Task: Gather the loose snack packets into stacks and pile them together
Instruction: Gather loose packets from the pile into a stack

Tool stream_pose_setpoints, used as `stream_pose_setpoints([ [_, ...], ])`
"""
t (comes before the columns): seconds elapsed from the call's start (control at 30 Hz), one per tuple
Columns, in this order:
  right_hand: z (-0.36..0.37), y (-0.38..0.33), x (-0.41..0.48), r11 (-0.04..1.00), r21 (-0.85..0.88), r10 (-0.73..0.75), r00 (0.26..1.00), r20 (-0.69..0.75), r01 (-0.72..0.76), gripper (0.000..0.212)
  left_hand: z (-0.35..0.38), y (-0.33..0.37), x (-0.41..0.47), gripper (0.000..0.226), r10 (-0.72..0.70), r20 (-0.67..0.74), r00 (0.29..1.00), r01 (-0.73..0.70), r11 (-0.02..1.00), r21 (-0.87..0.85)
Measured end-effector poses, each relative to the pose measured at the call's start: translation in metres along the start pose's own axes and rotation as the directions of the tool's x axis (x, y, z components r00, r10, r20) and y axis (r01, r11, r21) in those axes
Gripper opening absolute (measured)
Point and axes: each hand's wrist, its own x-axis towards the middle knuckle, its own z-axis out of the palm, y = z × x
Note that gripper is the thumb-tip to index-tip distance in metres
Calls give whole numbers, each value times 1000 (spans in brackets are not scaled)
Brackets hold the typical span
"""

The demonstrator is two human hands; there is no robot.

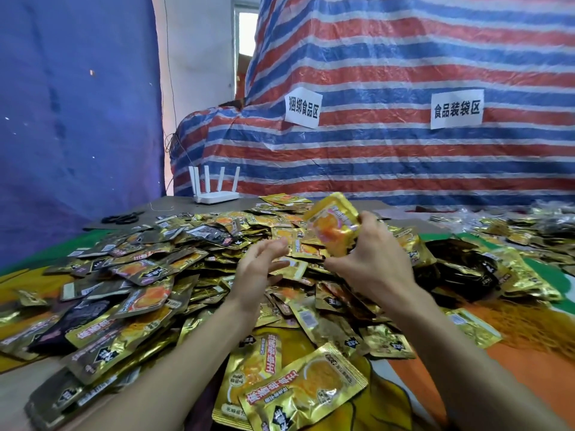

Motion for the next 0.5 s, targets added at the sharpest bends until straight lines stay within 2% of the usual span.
stream_pose_setpoints([
  [0.1, -13, 18, 28, 981, -94, 166, 985, -39, -169, 81, -8, -1, 6, 30, 46, -99, 994, -48, 999, -19],
  [0.2, -16, 33, 49, 948, -178, 259, 964, -56, -265, 75, -10, -2, 9, 22, 79, -153, 985, -83, 996, -21],
  [0.37, 16, 45, 41, 889, -367, 265, 961, -80, -276, 65, -11, -3, 9, 16, 139, -154, 978, -137, 990, 24],
  [0.5, 35, 50, 33, 854, -431, 268, 956, -116, -292, 63, -11, -6, 10, 10, 182, -128, 975, -167, 979, 119],
])
